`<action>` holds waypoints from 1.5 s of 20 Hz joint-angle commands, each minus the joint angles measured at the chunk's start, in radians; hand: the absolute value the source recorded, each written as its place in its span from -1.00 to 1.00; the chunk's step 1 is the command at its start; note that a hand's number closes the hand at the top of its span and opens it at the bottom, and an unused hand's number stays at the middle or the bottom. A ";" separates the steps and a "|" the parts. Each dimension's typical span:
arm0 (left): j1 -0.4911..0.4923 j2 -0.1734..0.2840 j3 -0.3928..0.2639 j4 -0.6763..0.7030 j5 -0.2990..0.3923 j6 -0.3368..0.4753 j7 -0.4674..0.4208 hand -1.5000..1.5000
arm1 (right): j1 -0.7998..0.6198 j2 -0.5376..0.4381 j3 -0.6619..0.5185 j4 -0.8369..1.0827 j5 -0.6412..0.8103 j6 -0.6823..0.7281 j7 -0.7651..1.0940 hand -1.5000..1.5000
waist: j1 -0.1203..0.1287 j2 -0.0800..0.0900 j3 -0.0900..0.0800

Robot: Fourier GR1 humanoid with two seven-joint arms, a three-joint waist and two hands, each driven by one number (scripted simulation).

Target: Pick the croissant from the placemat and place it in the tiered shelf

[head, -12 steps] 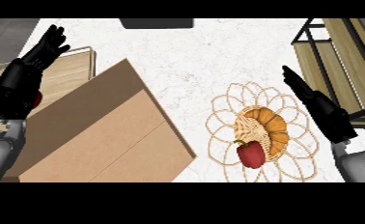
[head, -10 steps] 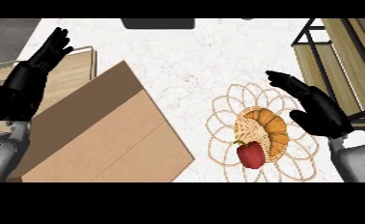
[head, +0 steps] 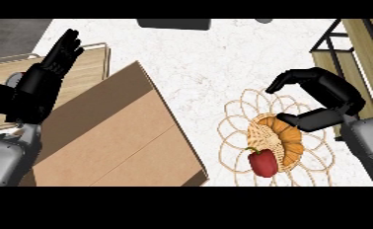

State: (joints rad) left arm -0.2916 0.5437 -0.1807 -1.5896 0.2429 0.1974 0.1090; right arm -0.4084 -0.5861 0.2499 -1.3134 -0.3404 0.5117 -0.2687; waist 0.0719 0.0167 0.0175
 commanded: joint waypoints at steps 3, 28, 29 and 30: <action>0.089 -0.086 -0.045 -0.008 0.049 0.003 0.023 0.00 | -0.004 -0.094 0.057 0.119 0.021 0.370 -0.218 -1.00 | -0.013 -0.001 -0.013; 0.139 -0.070 0.002 -0.011 0.048 -0.040 0.000 0.00 | -0.154 -0.285 0.256 -0.031 0.484 0.166 -0.382 -1.00 | -0.038 -0.010 -0.016; 0.120 -0.069 0.011 -0.005 0.051 -0.037 0.011 0.00 | -0.128 -0.261 0.288 -0.030 0.536 0.108 -0.395 -1.00 | -0.046 -0.010 -0.016; 0.129 -0.071 0.004 -0.004 0.051 -0.038 0.009 0.00 | -0.162 -0.284 0.292 -0.025 0.566 0.100 -0.401 -1.00 | -0.040 -0.009 -0.016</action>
State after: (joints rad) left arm -0.2222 0.5279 -0.1493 -1.6201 0.2809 0.1600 0.1186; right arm -0.5356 -0.8540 0.4982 -1.3496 0.1001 0.5969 -0.5584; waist 0.0352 0.0001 0.0262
